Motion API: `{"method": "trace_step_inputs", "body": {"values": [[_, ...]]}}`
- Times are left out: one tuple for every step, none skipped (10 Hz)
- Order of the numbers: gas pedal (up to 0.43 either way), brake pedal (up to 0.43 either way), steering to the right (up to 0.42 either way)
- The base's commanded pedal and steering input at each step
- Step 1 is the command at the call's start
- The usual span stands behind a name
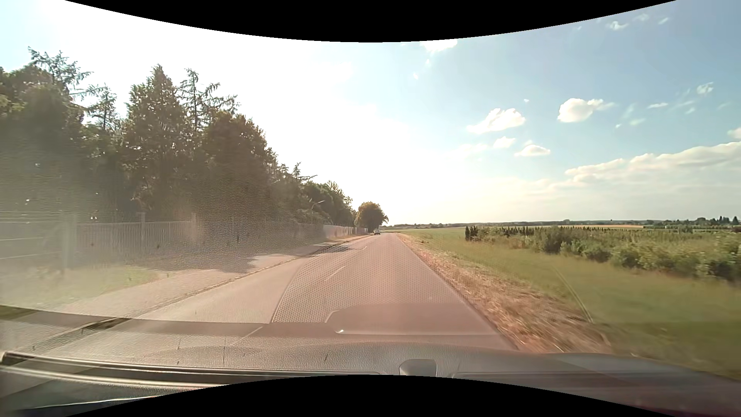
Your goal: Follow the waypoints while adhering to traffic rules and regulations
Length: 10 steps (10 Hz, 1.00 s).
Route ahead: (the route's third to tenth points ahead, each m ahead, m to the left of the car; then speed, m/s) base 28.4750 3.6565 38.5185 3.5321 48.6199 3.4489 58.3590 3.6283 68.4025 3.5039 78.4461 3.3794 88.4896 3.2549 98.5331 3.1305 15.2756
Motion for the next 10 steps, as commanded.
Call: {"method": "trace_step_inputs", "body": {"values": [[0.11,0.006,-0.001],[0.098,0.006,0.0],[0.098,0.006,0.0],[0.079,0.006,0.0],[0.079,0.006,0.0],[0.079,0.006,0.0],[0.079,0.006,-0.001],[0.079,0.006,-0.001],[0.079,0.006,-0.002],[0.079,0.006,-0.002]]}}
